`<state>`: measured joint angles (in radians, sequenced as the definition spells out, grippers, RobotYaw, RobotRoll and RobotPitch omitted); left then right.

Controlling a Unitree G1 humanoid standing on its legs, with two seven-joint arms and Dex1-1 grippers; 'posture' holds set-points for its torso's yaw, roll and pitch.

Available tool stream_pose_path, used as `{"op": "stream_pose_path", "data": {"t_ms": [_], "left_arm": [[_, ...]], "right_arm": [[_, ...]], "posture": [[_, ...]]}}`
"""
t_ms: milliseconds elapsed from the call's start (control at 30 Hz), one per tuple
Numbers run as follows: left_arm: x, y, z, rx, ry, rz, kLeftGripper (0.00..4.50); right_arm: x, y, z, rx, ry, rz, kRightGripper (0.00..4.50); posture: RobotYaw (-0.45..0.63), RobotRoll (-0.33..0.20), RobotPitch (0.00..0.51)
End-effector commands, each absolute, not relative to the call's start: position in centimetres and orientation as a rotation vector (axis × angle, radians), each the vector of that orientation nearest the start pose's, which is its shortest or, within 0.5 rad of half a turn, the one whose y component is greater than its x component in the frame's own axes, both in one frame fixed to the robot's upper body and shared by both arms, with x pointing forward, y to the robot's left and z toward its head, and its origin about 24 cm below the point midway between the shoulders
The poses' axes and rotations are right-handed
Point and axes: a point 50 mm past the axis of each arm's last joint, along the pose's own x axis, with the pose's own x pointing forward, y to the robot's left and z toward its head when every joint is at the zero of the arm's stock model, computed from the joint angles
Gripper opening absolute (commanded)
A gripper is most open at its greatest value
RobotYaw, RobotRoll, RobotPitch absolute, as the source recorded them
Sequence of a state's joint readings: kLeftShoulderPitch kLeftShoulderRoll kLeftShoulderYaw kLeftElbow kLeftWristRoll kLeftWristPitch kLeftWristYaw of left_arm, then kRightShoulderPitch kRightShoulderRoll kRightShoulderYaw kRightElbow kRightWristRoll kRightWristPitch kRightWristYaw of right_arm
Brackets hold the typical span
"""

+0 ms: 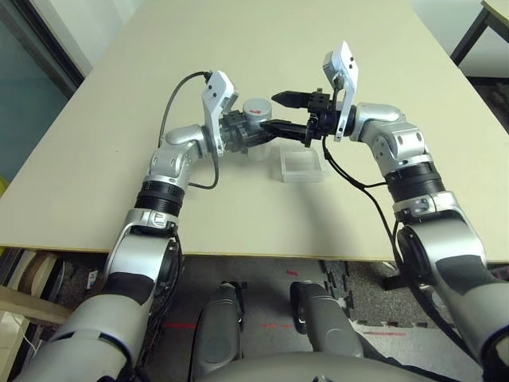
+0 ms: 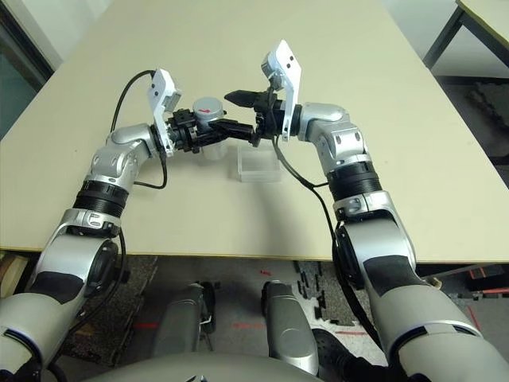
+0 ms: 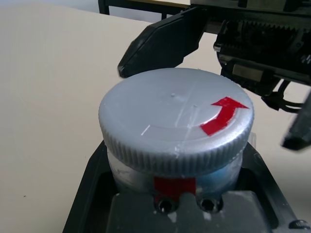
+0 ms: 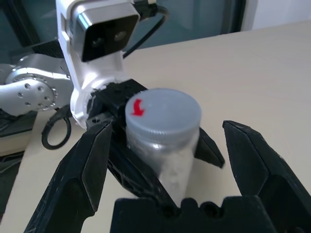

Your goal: Pour the medicine from the bottle into the box.

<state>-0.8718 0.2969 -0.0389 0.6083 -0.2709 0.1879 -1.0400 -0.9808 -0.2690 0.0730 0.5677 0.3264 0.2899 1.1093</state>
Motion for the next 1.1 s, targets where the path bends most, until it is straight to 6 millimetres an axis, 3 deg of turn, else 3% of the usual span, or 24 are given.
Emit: {"op": "stream_pose_path", "data": {"t_ms": [33, 233, 333, 467, 833, 1100], "left_arm": [[36.9, 11.9, 16.8, 0.108, -0.025, -1.132, 2.63], [36.9, 11.9, 16.8, 0.113, -0.023, -1.136, 2.63], [36.8, 11.8, 16.7, 0.112, -0.022, -1.138, 2.63], [36.7, 11.8, 16.6, 0.115, -0.020, -1.141, 2.63], [36.5, 11.9, 16.4, 0.114, -0.009, -1.156, 2.63], [36.3, 11.9, 16.5, 0.111, -0.003, -1.170, 2.63]], "right_arm": [[36.8, -8.6, 20.5, -0.095, -0.070, 1.296, 4.50], [37.0, -8.2, 20.4, -0.100, -0.072, 1.297, 4.50], [37.1, -8.0, 20.5, -0.095, -0.075, 1.295, 3.91], [37.2, -7.8, 20.5, -0.090, -0.080, 1.295, 2.55], [37.3, -8.1, 21.1, -0.088, -0.098, 1.395, 2.54], [36.6, -8.4, 21.8, 0.029, -0.166, 1.630, 2.54]], "posture": [[-0.15, 0.000, 0.137], [-0.14, 0.000, 0.138], [-0.14, 0.000, 0.139], [-0.14, 0.000, 0.141], [-0.14, 0.000, 0.146], [-0.13, 0.000, 0.151]]}}
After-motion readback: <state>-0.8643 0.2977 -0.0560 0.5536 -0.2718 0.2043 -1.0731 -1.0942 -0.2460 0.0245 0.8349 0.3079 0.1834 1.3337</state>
